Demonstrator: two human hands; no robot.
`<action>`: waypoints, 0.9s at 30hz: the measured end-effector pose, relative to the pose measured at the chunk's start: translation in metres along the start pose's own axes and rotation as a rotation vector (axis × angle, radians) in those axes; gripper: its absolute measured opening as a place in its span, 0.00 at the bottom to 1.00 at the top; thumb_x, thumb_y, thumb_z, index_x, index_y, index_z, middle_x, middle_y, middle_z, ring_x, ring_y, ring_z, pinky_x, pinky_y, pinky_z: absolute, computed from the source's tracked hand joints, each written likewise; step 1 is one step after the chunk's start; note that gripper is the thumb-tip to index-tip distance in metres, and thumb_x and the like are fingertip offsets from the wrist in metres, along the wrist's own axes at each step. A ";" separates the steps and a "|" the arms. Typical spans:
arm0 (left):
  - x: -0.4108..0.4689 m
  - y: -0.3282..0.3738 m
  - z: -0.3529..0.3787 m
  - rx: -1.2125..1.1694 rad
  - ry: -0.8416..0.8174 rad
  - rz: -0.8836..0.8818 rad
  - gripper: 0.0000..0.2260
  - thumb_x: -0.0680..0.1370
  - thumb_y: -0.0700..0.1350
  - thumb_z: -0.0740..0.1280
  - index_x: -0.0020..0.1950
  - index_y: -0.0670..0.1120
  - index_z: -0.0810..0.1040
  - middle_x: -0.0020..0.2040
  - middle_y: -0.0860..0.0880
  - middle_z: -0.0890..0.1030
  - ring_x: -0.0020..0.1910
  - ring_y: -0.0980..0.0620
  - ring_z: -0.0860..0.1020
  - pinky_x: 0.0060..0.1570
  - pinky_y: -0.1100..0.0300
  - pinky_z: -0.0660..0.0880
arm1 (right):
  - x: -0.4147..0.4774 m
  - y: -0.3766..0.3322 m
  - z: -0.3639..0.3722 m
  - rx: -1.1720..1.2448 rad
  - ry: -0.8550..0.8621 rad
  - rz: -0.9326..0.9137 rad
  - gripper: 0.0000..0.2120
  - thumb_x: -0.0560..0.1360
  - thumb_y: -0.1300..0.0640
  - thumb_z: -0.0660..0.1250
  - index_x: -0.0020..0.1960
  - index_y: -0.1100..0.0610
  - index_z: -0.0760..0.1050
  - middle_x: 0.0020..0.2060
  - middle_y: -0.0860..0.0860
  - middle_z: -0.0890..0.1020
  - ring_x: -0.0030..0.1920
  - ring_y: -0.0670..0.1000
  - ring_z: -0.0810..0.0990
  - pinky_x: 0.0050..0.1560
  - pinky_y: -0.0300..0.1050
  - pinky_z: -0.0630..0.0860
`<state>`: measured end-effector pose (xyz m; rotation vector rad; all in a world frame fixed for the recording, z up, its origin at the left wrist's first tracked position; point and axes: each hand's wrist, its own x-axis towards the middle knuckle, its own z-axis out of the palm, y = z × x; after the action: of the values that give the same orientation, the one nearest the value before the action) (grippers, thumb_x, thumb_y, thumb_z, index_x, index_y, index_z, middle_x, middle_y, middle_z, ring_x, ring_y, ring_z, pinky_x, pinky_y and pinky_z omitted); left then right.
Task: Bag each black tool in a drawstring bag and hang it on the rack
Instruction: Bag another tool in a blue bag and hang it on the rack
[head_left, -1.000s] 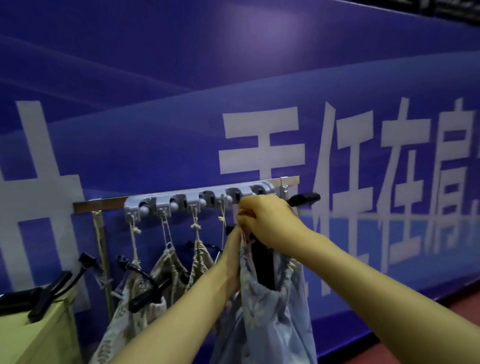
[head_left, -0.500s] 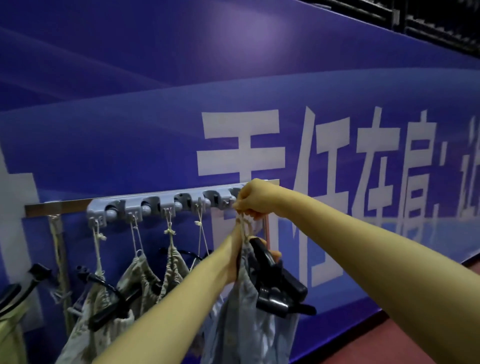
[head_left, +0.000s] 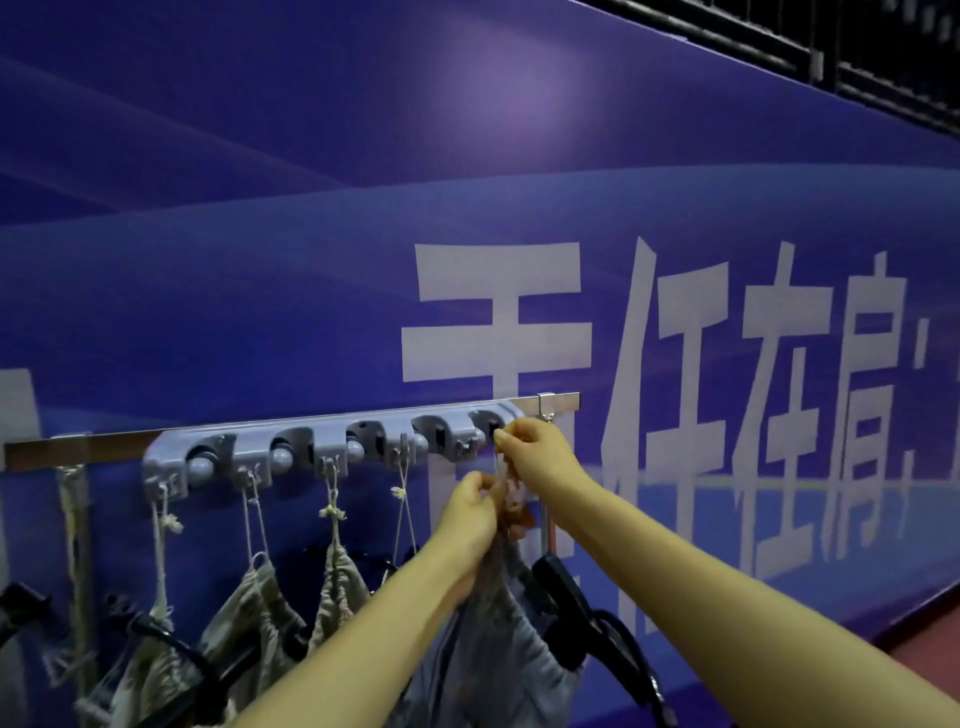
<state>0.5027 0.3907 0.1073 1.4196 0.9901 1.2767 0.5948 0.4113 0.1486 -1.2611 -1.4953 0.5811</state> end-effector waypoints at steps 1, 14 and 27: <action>0.004 -0.002 0.002 -0.019 -0.005 -0.002 0.09 0.82 0.41 0.53 0.44 0.43 0.68 0.32 0.46 0.74 0.24 0.55 0.73 0.28 0.62 0.69 | 0.003 0.002 0.002 -0.013 0.005 -0.013 0.15 0.78 0.59 0.60 0.32 0.54 0.70 0.28 0.51 0.71 0.31 0.49 0.69 0.32 0.40 0.67; 0.063 -0.015 -0.014 -0.332 -0.022 -0.079 0.15 0.80 0.41 0.52 0.33 0.48 0.66 0.21 0.54 0.61 0.18 0.58 0.58 0.20 0.65 0.55 | 0.049 0.002 0.026 -0.421 -0.021 -0.241 0.09 0.78 0.54 0.61 0.50 0.57 0.78 0.43 0.51 0.77 0.45 0.54 0.80 0.49 0.52 0.79; 0.079 -0.029 0.000 -0.486 -0.252 -0.151 0.26 0.77 0.36 0.47 0.20 0.50 0.64 0.18 0.54 0.58 0.14 0.59 0.55 0.26 0.64 0.48 | 0.064 0.015 0.014 -0.576 -0.029 -0.255 0.17 0.75 0.60 0.61 0.28 0.53 0.64 0.36 0.45 0.73 0.38 0.55 0.73 0.30 0.42 0.64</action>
<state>0.5132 0.4735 0.0960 1.0715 0.5551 1.0998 0.5942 0.4780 0.1564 -1.4550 -1.8884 -0.0109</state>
